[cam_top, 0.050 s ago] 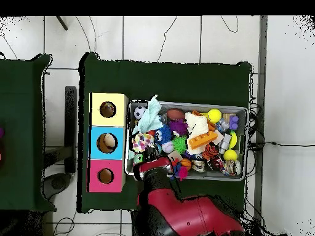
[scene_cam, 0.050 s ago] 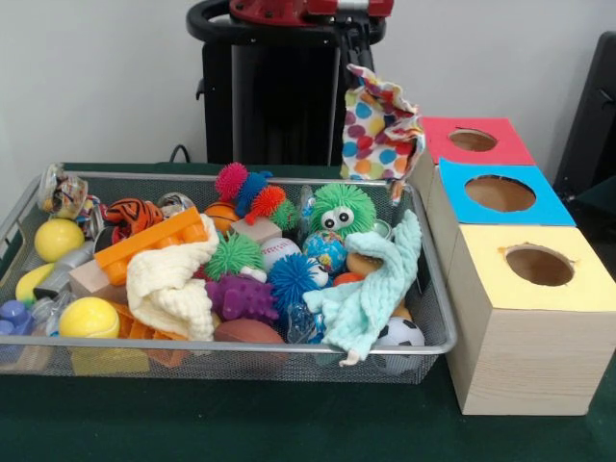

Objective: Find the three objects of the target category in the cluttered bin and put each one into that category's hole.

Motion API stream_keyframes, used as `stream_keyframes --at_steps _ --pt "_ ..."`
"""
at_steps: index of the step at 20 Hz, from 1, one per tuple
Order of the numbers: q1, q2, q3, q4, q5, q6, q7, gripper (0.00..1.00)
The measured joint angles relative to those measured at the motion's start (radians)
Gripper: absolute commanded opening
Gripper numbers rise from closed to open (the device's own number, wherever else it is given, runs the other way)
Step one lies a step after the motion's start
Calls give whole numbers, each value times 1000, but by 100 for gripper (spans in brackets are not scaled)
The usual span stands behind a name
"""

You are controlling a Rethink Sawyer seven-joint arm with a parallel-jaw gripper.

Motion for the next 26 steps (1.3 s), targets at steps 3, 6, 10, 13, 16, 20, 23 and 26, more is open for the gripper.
stream_keyframes --at_steps 3,6,10,13,16,20,23,26 --pt "-15 -4 58 23 43 0 0 0" --pt "-14 -8 87 38 80 0 0 0" --pt "14 -8 91 57 125 0 0 0" --pt "37 -10 91 62 145 0 0 0" --pt "66 -10 84 62 164 0 0 0" --pt "162 21 11 50 196 0 0 0" --pt "261 72 -69 35 216 -1 0 0" --pt "323 112 -126 32 218 -1 0 0"
